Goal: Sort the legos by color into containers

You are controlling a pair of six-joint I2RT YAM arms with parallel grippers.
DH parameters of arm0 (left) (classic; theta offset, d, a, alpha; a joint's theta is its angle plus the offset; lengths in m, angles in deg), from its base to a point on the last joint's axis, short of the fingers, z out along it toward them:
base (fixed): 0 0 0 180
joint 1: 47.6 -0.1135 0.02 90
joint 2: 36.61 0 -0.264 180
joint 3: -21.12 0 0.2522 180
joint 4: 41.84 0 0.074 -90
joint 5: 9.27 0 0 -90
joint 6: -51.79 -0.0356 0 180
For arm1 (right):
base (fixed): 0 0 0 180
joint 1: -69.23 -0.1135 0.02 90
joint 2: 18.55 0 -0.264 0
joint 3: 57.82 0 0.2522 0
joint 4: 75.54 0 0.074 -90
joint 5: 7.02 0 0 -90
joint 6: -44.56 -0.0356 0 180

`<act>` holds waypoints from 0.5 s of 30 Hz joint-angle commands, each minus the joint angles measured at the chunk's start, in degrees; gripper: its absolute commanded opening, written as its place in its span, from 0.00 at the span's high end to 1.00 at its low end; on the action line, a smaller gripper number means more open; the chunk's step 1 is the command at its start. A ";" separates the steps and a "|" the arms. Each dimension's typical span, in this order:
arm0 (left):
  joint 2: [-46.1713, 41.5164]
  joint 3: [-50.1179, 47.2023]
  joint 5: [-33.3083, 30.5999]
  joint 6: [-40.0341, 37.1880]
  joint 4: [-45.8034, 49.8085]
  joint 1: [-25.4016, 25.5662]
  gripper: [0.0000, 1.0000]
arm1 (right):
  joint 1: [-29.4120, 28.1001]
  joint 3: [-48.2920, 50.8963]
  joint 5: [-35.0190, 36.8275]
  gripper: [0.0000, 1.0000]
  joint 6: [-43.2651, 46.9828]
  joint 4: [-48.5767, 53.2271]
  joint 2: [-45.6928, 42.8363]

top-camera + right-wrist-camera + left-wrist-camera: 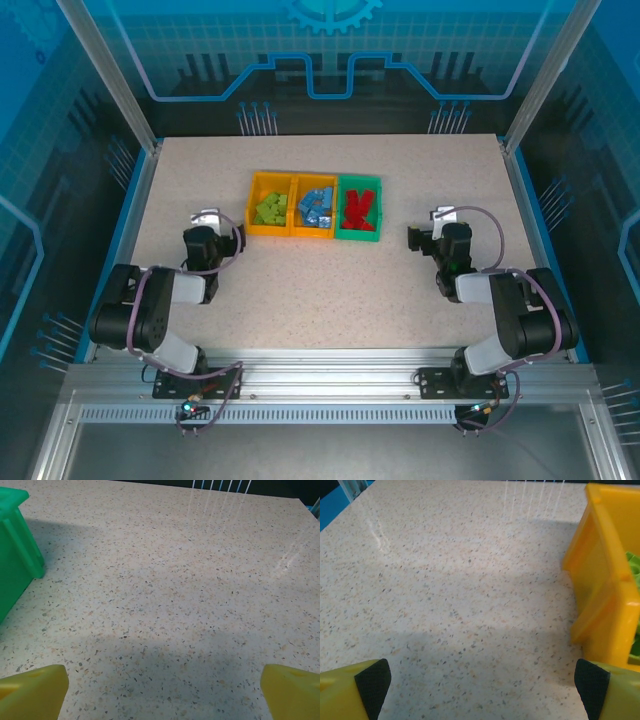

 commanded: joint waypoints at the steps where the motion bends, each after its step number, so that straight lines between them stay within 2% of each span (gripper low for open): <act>1: 0.01 -0.10 1.71 1.47 -4.56 -0.14 0.01 | 0.88 -0.71 -0.76 0.00 0.35 -2.35 -0.04; 15: 0.07 -0.10 1.73 1.42 -4.73 -0.14 0.01 | 0.81 -0.69 -0.77 0.00 0.43 -2.42 -0.04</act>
